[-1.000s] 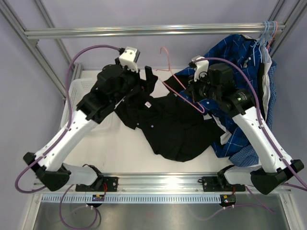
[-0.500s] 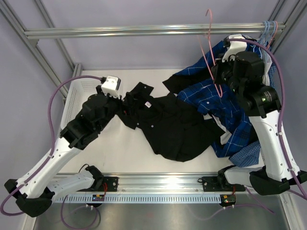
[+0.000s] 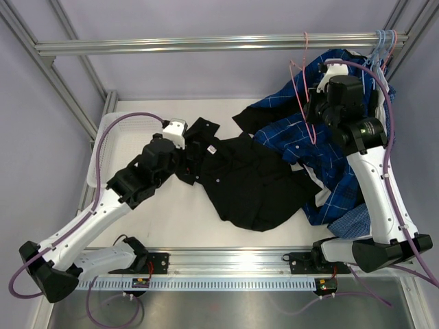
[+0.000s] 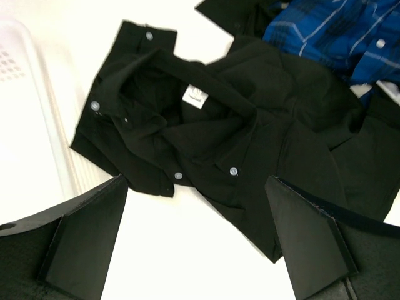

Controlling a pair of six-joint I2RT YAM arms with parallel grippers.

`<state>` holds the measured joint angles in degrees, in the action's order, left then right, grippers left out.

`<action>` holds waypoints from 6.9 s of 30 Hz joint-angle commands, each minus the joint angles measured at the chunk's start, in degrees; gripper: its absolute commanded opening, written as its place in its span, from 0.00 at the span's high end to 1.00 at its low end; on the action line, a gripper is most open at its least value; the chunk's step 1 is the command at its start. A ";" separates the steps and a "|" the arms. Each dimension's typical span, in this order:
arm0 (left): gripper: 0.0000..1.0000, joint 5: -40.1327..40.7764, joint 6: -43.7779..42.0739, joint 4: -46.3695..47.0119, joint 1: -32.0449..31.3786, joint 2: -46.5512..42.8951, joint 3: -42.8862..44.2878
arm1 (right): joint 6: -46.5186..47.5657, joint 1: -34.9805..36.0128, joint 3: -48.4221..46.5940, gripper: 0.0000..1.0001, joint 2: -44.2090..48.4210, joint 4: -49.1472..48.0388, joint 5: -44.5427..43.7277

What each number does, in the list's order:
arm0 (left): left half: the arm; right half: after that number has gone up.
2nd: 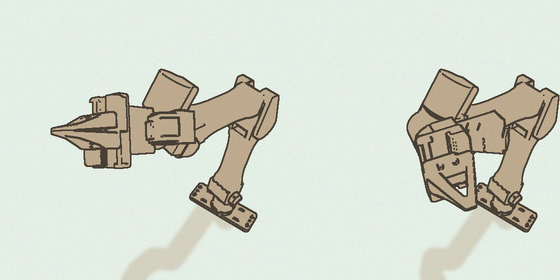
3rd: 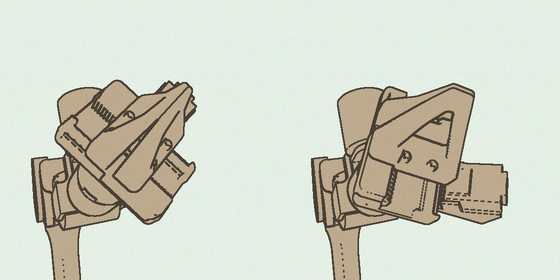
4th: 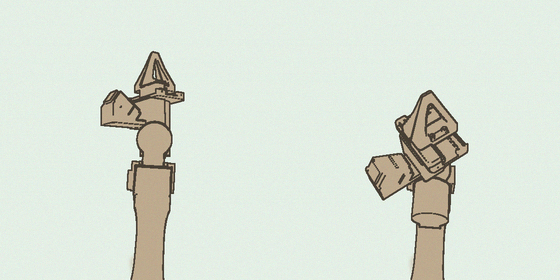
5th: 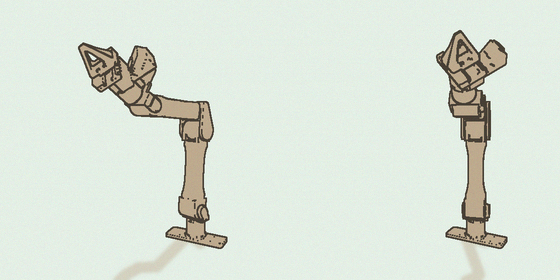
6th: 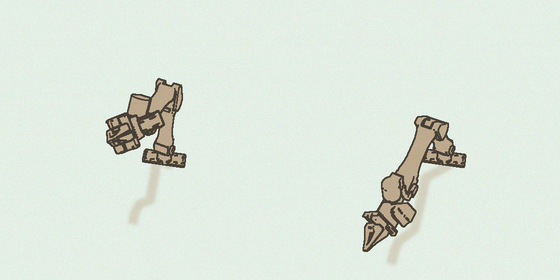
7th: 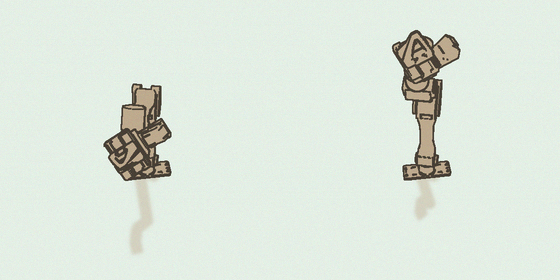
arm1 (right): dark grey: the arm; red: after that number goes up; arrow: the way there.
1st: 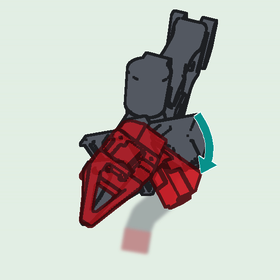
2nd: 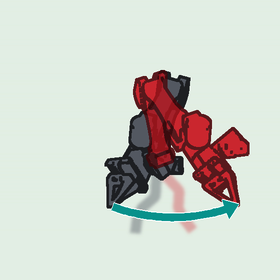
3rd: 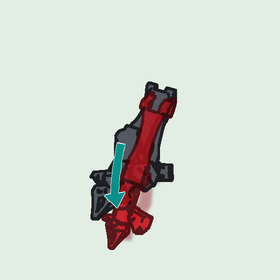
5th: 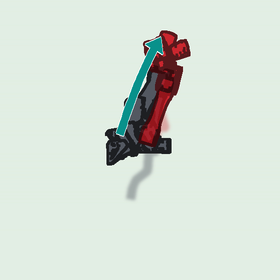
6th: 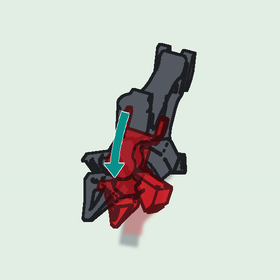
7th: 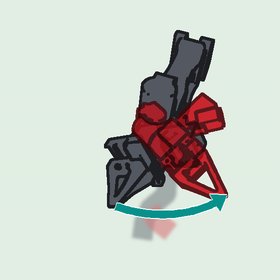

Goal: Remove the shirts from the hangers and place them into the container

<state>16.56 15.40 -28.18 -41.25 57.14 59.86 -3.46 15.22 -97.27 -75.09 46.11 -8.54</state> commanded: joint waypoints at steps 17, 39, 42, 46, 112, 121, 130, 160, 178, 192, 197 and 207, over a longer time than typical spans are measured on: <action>0.01 -6.19 5.87 11.04 -1.46 20.44 0.70 | -2.16 -1.86 6.83 0.00 11.00 -2.16 3.53; 0.08 -5.74 9.65 13.24 -3.13 58.69 16.09 | -0.67 -1.78 23.80 0.01 26.22 -5.15 7.57; 0.27 -6.71 11.14 13.77 -3.39 58.08 12.40 | -0.32 -1.78 23.97 0.01 25.96 -5.50 7.57; 0.98 -5.93 11.58 14.30 -3.57 55.71 8.18 | -0.14 -1.86 24.24 0.01 25.43 -6.38 7.74; 0.01 -0.05 7.98 -4.59 4.78 41.46 19.42 | -1.63 -1.78 23.09 0.00 22.18 -7.00 16.97; 0.61 19.10 5.09 -7.14 12.94 27.51 14.33 | -1.54 -1.78 23.71 0.01 23.59 -5.85 17.59; 0.66 19.92 5.08 -6.54 30.52 22.13 8.97 | -1.46 -1.69 22.92 0.01 22.62 -6.56 18.29; 0.01 5.97 11.23 -9.79 1.27 27.81 21.80 | -2.07 -1.78 22.04 0.00 22.18 -5.41 20.66; 0.01 1.12 15.36 0.59 2.40 51.83 12.14 | -4.27 -1.69 27.40 0.00 23.50 -5.77 23.83; 0.66 -1.09 17.56 3.14 4.34 56.15 7.12 | -3.39 -1.78 28.37 0.01 23.15 -5.59 25.32; 1.00 2.60 16.78 1.04 6.27 52.29 6.68 | -3.04 -1.78 28.19 0.00 22.80 -5.41 25.32; 1.00 20.69 7.29 -14.43 17.77 27.77 15.37 | -1.55 -1.78 23.45 0.01 21.57 -3.48 25.76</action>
<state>26.89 26.96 -38.02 -28.01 93.14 70.04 -6.37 13.65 -70.24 -53.58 42.59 16.12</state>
